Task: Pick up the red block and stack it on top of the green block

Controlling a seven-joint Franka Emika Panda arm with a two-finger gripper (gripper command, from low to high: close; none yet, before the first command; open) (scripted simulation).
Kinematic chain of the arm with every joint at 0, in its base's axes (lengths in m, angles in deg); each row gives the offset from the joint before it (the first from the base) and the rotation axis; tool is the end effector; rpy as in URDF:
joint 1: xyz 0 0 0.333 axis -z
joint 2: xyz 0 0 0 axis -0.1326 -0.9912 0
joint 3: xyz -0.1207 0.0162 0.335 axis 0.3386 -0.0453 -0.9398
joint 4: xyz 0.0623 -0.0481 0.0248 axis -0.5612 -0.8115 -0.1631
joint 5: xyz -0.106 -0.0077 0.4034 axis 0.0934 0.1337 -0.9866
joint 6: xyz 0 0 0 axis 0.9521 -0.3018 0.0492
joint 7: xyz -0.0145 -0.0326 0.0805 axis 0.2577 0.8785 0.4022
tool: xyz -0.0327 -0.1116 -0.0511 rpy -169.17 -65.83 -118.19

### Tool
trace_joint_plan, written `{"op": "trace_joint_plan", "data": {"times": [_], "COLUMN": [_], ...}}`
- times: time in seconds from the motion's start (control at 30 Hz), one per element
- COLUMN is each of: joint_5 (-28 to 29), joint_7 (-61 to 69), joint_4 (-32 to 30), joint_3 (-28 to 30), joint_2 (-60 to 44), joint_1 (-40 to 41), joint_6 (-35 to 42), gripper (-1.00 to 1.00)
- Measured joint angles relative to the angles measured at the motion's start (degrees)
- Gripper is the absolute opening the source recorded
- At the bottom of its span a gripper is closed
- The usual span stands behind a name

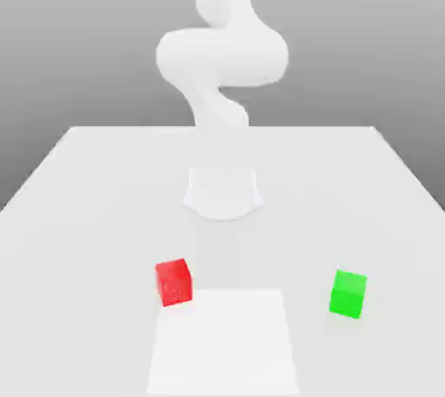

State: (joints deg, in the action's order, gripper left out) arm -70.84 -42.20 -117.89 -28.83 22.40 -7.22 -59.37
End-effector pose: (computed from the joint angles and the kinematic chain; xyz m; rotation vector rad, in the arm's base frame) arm 0.3836 -0.0006 0.6746 -2.5464 1.0086 -0.9783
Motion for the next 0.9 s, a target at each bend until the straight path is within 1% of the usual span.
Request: {"op": "trace_joint_plan", "data": {"times": [0.17, 0.37, 0.5, 0.6, 0.77, 0.9], "joint_5": [4.1, 6.9, 7.1, 5.0, 2.6, -1.3], "joint_7": [4.7, 12.1, 19.6, 26.7, 29.3, 31.9], "joint_4": [-8.8, -19.4, -27.4, -33.1, -33.4, -32.7], "joint_3": [1.3, 5.4, 9.7, 13.1, 13.8, 12.9], "joint_2": [-8.6, -19.1, -27.1, -33.2, -39.1, -43.7], "joint_1": [0.8, 2.2, 2.7, 2.5, 1.7, 1.3], "joint_6": [-6.6, -14.9, -21.4, -26.6, -31.4, -35.4], "gripper": [0.00, 0.00, 0.00, 0.00, 0.00, 0.00]}}
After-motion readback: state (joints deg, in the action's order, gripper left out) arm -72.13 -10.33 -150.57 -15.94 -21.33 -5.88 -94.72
